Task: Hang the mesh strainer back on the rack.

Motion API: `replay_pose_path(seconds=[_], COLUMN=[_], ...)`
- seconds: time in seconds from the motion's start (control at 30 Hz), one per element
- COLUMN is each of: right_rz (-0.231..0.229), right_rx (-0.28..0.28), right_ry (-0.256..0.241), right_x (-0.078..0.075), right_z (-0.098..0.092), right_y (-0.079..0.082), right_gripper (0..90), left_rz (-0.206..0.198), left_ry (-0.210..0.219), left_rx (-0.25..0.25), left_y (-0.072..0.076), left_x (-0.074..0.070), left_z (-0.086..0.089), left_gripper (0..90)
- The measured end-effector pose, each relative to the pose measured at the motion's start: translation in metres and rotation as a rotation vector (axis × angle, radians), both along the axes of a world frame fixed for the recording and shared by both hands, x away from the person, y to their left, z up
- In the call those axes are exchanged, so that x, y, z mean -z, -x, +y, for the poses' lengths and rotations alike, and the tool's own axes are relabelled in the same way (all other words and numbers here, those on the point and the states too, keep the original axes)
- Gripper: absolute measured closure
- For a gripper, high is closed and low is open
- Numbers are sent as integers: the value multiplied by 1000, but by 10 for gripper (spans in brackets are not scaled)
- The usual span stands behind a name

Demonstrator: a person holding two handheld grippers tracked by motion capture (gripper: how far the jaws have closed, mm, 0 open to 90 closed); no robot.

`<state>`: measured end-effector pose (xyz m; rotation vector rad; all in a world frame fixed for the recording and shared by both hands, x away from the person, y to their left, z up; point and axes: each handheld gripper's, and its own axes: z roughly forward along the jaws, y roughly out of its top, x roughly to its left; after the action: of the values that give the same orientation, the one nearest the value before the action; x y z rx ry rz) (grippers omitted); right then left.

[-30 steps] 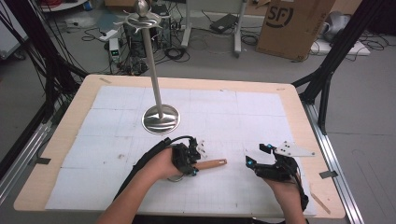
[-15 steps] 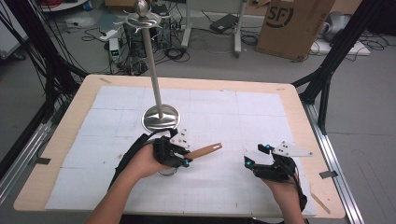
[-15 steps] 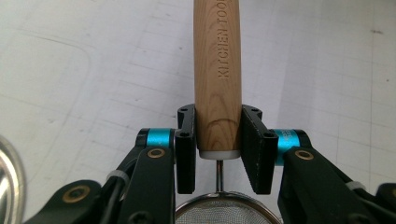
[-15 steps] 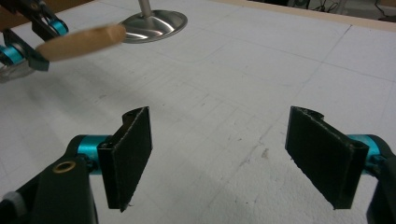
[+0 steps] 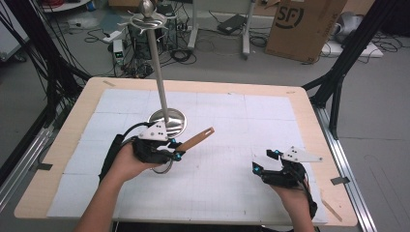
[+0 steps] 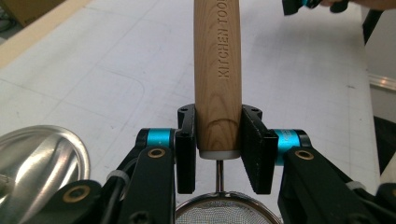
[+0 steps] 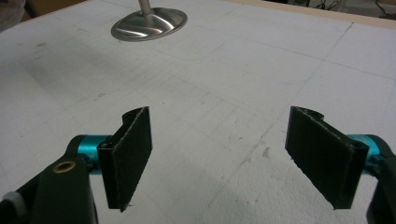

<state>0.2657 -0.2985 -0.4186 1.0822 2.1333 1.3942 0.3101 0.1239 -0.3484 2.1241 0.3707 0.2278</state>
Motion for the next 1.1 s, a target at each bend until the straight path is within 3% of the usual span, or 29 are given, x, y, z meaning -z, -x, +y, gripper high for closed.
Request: replay_pose_path(seconds=[0.2,0.47,0.87,1.1], right_rz=[-1,2,3,4], right_rx=[-2,-3,-6,-5], right_ry=[1,1,6,6], right_x=[1,1,1,2], right_z=[1,1,2,2], right_y=[0,-1,-1,-2], right_gripper=[220,220,220,220], left_rz=[-18,-45,-115,-153], left_ry=[84,166,205,210], left_rx=[-25,-63,-121,-142], left_y=[2,2,-1,-5], left_x=[-10,-26,-64,-82], left_z=[21,49,85,93], left_gripper=[691,691,691,691])
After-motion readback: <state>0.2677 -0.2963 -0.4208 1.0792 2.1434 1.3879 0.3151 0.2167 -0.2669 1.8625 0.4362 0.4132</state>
